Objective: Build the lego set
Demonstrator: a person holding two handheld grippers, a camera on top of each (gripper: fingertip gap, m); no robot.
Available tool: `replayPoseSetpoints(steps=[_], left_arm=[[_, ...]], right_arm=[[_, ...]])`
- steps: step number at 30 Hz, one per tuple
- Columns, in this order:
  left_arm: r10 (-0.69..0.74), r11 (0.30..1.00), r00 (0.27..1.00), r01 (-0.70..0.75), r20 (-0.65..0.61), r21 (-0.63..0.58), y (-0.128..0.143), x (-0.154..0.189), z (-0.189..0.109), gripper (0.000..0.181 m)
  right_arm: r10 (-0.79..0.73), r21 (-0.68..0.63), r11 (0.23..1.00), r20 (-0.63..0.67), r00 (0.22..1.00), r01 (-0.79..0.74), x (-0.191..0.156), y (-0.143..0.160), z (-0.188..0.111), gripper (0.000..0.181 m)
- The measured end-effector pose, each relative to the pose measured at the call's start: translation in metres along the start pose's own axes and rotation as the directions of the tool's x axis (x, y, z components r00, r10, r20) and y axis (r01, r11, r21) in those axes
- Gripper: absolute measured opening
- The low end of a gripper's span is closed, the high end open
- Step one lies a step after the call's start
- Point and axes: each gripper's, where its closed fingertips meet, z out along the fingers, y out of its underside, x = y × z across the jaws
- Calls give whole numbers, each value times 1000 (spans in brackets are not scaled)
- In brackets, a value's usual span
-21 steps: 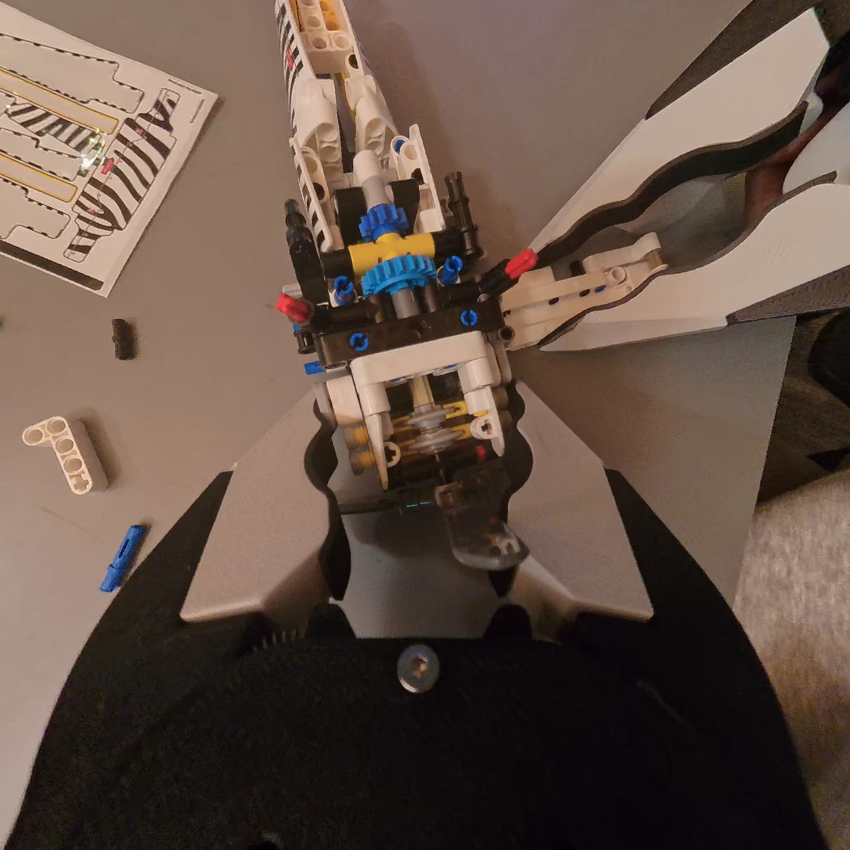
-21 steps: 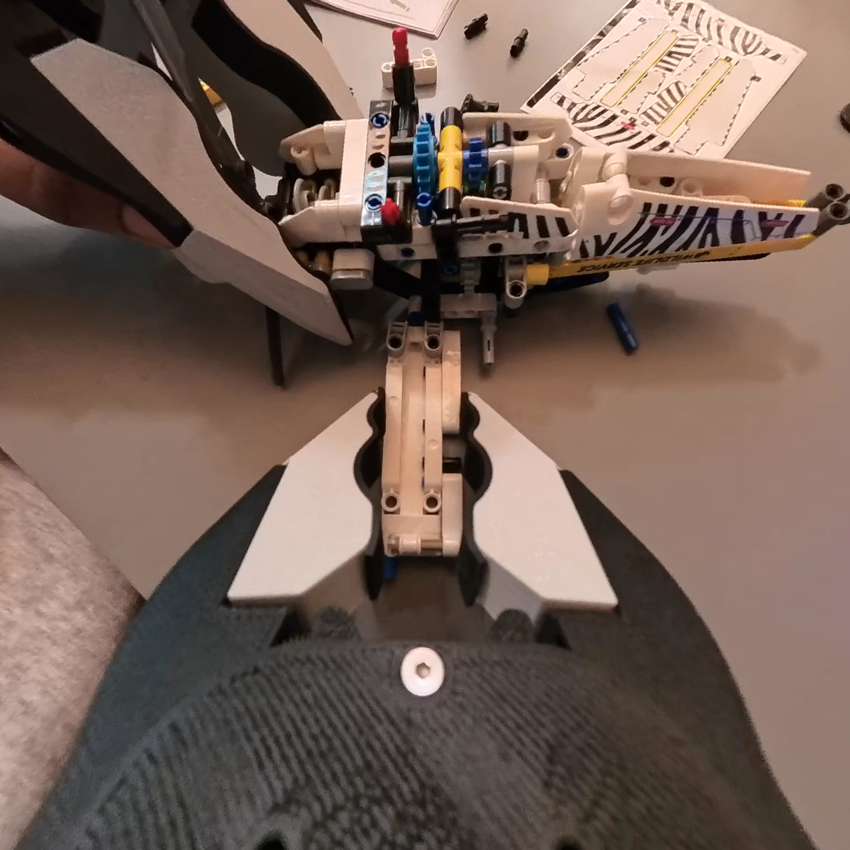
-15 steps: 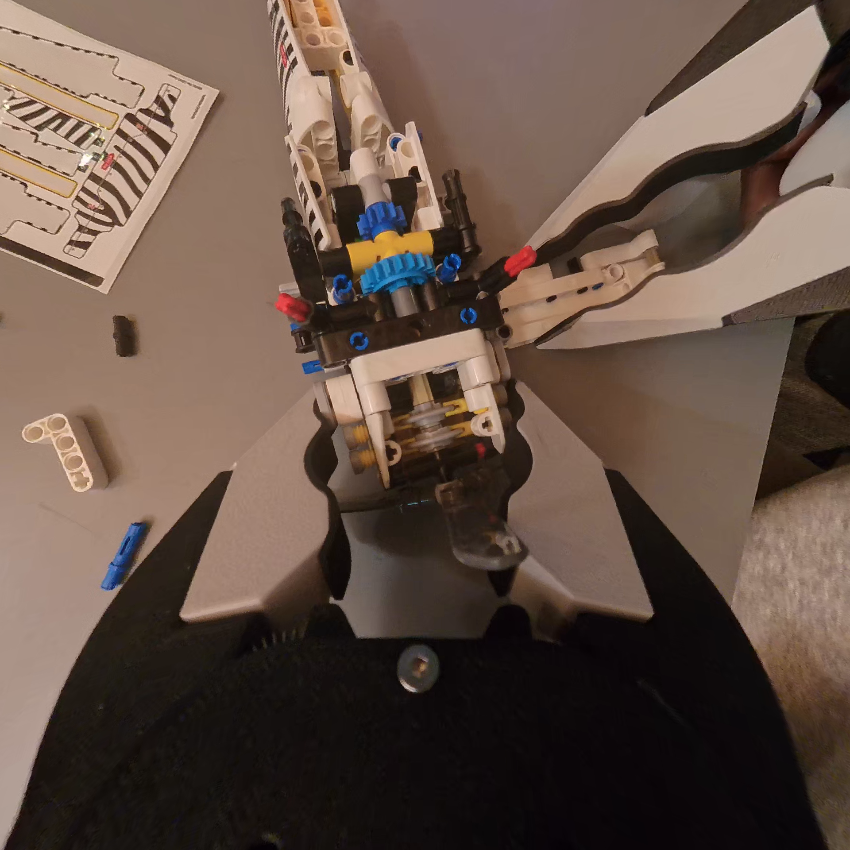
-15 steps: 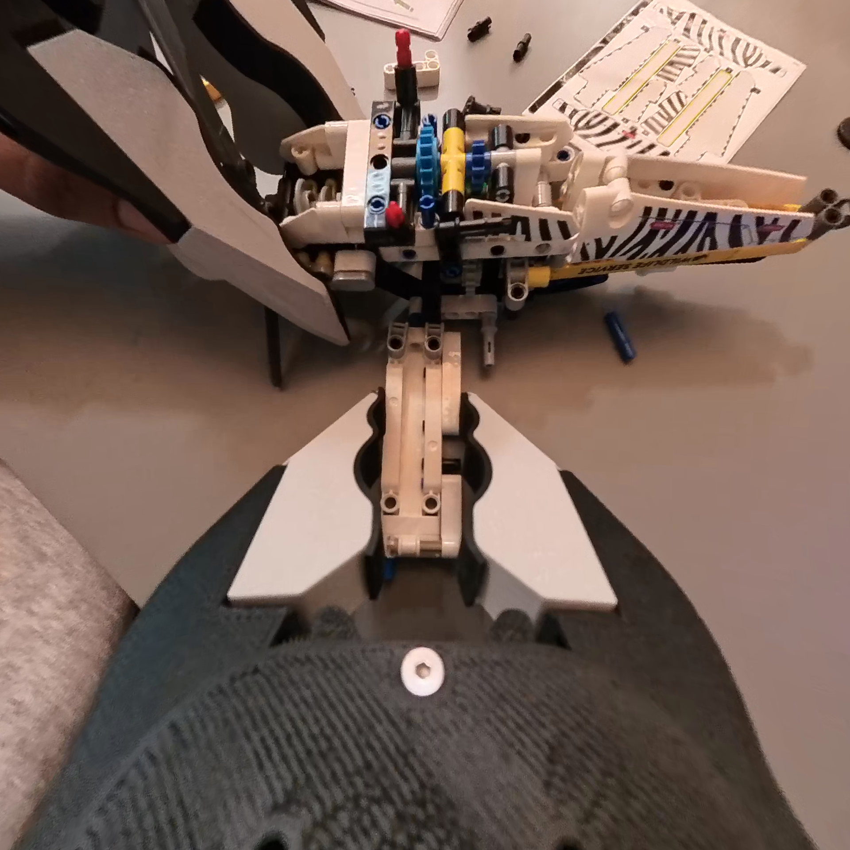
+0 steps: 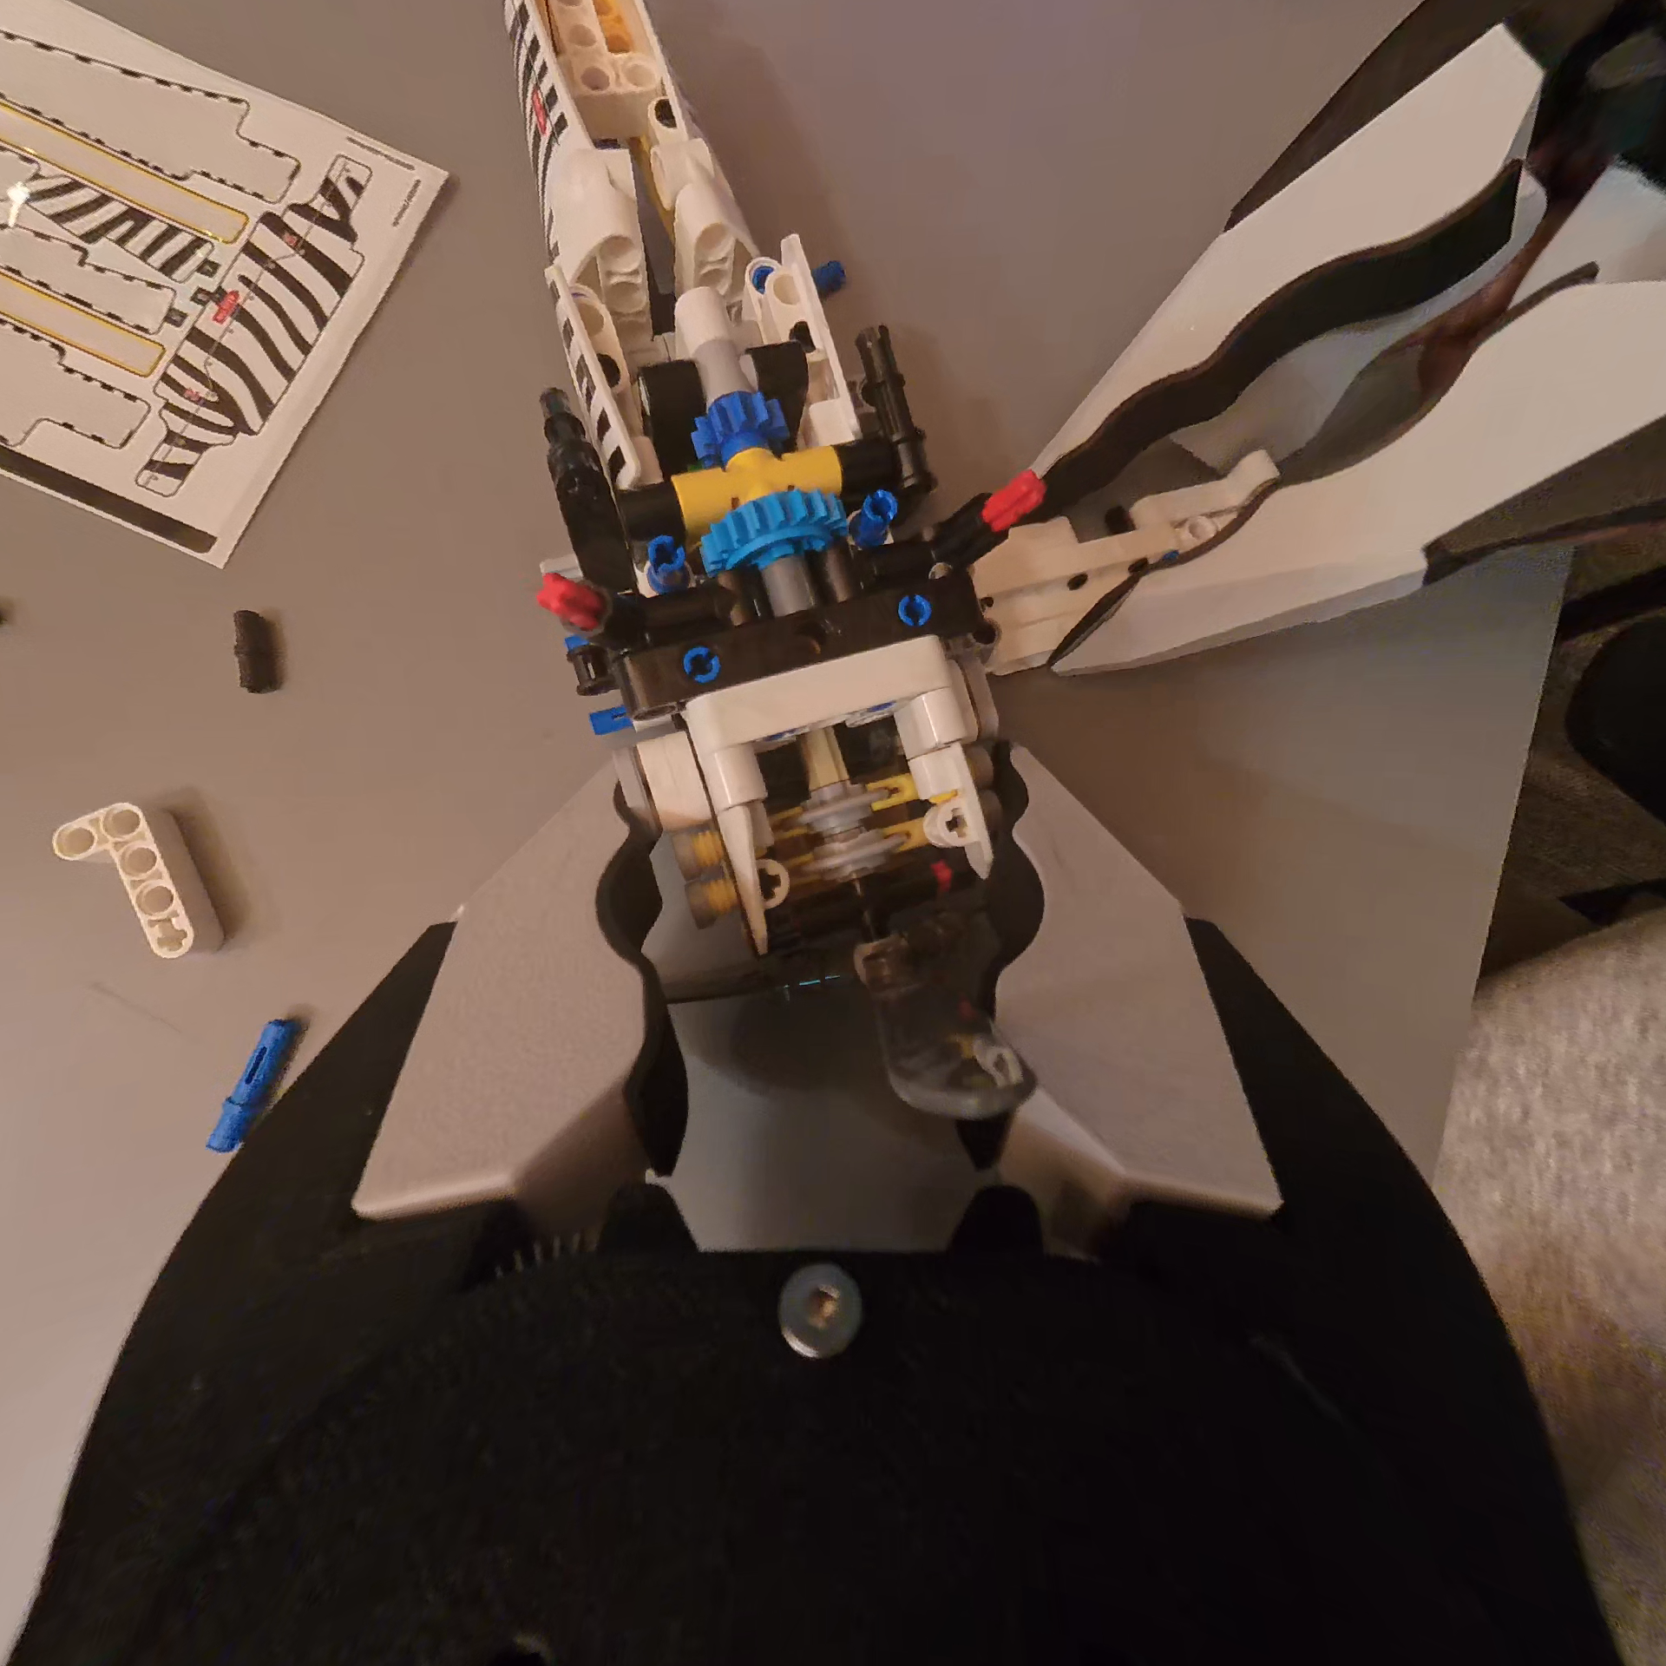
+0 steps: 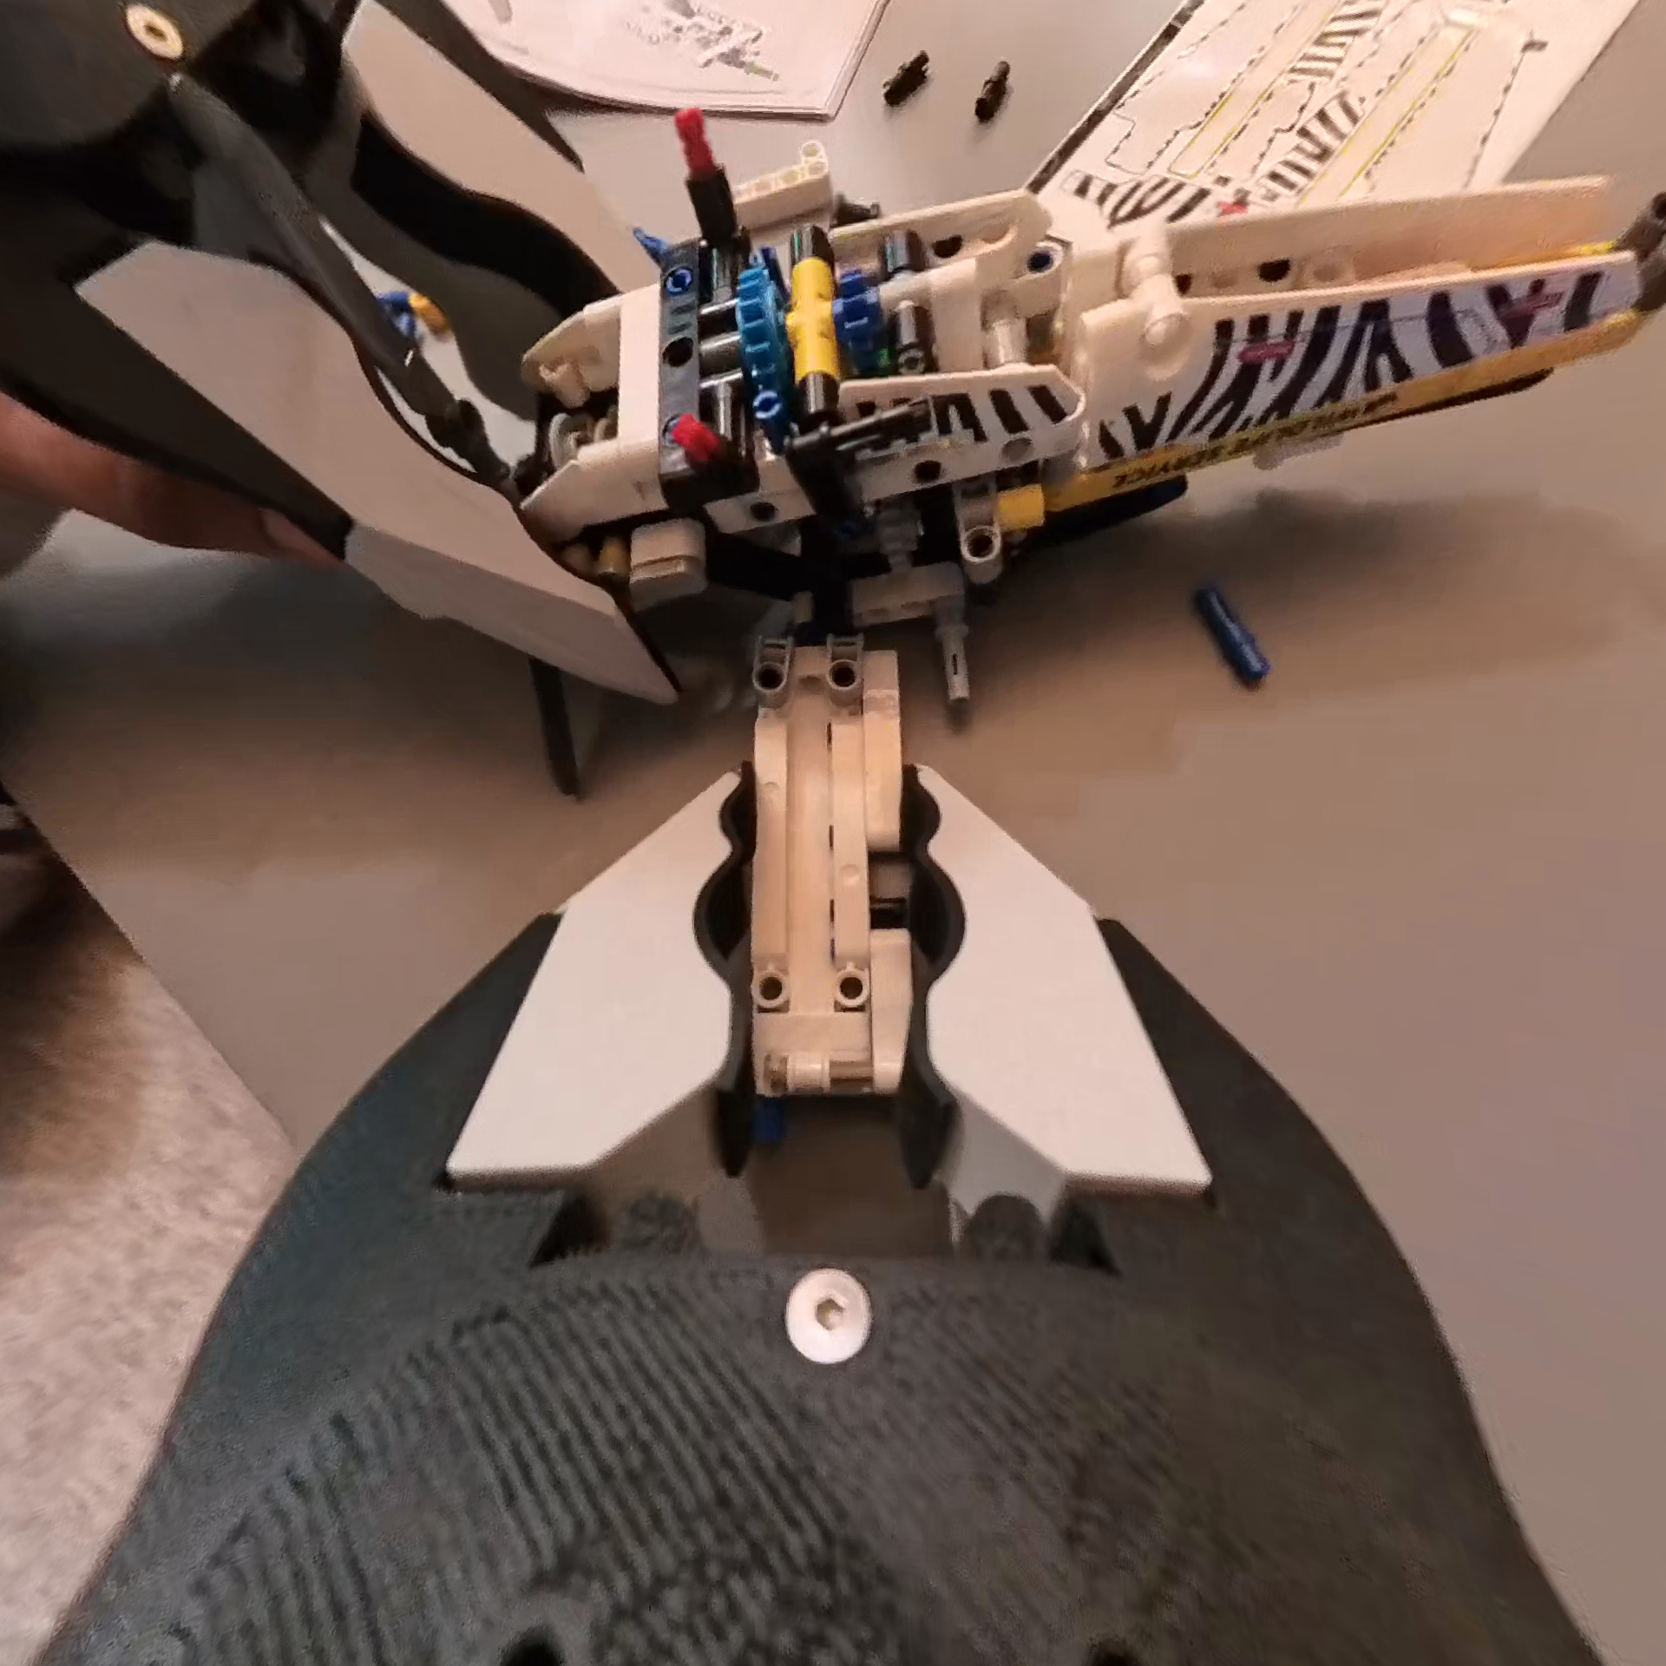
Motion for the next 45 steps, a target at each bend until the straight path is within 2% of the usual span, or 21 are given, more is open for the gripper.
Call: replayPoseSetpoints(steps=[5, 13, 28, 39, 45], left_arm=[[-8, 1000, 1000, 8, -12, 6, -1, -2, 0, 75], [6, 1000, 1000, -6, 7, 10, -1, -3, 0, 74], [9, 1000, 1000, -9, 2, 20, -2, -4, -1, 74], [-68, 993, 994, 76, -88, 88, -8, -5, -8, 73], [-125, 980, 978, 148, -167, 133, -12, -5, -15, 72]], right_arm=[[56, 11, 998, 13, 998, -56, 0, -2, 0, 31], [-123, -33, 992, -139, 983, 120, 10, 3, -2, 31], [-198, -16, 980, -143, 970, 198, 7, -2, 2, 31], [-290, 49, 952, -176, 941, 302, 8, -10, -8, 32], [-289, 77, 950, -155, 945, 303, 5, -12, -11, 32]])
